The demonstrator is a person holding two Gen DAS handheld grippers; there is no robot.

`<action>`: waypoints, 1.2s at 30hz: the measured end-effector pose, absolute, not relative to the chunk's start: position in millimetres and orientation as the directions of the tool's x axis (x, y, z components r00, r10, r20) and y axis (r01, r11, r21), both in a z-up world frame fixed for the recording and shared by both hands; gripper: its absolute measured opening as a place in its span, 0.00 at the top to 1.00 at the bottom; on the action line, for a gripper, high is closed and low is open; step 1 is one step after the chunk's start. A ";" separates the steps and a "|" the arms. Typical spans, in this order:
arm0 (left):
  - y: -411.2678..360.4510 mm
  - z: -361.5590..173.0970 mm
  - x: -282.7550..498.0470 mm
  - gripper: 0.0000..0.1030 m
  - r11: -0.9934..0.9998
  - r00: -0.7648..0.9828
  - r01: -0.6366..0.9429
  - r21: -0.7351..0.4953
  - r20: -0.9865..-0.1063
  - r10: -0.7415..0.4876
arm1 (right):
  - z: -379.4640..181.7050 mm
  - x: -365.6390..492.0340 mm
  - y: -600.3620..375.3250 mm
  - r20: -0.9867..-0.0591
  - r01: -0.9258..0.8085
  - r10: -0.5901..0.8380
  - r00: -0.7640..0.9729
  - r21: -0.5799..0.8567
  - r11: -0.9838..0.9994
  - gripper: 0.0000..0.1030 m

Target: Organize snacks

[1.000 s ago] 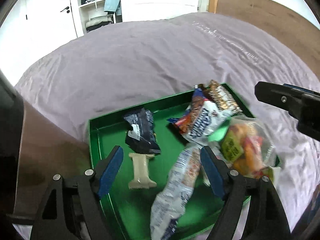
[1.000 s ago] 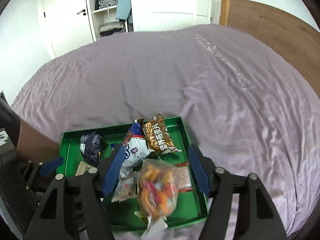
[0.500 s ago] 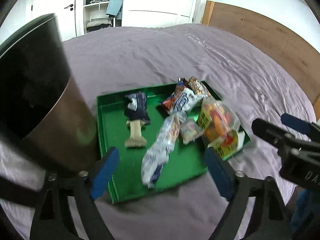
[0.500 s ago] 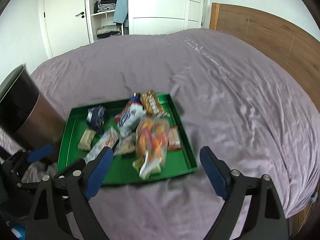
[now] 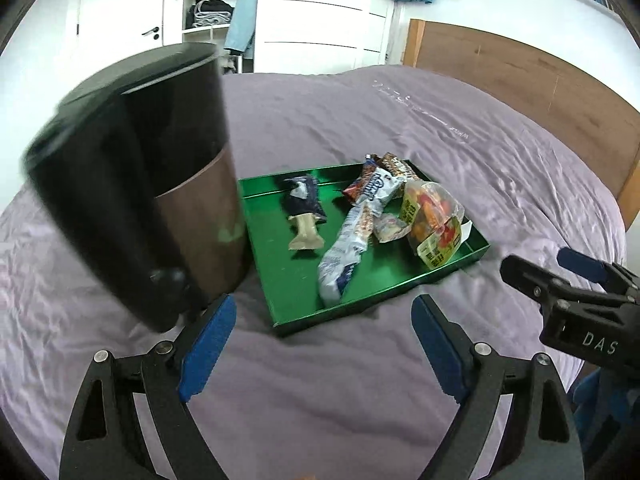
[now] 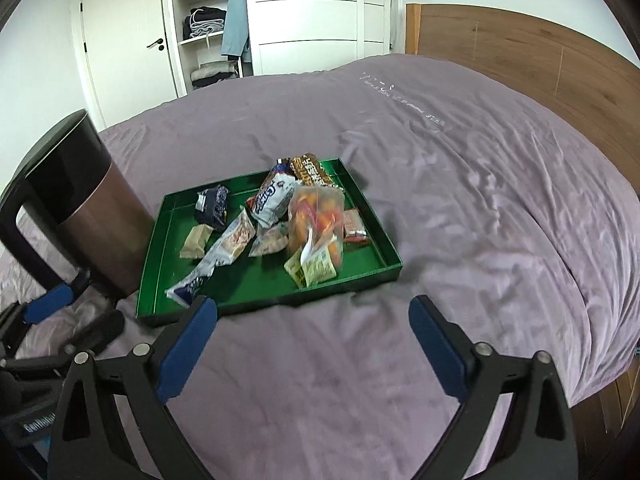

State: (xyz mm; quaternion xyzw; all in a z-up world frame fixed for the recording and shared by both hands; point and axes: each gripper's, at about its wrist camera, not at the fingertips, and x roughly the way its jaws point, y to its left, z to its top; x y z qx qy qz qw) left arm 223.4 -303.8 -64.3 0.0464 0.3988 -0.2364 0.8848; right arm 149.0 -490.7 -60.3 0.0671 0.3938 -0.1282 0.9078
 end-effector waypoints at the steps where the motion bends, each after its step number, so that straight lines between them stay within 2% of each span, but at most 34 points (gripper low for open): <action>1: -300.0 -63.3 221.6 0.16 0.887 0.574 0.449 -0.106 -0.727 -0.377 | -62.6 145.1 -487.7 -0.734 0.286 -0.179 0.655 0.021 0.958 0.00; 36: -254.3 -85.0 219.9 0.14 0.909 0.590 0.412 -0.055 -0.745 -0.312 | -89.8 149.1 -440.5 -0.756 0.232 -0.179 0.630 -0.036 0.972 0.00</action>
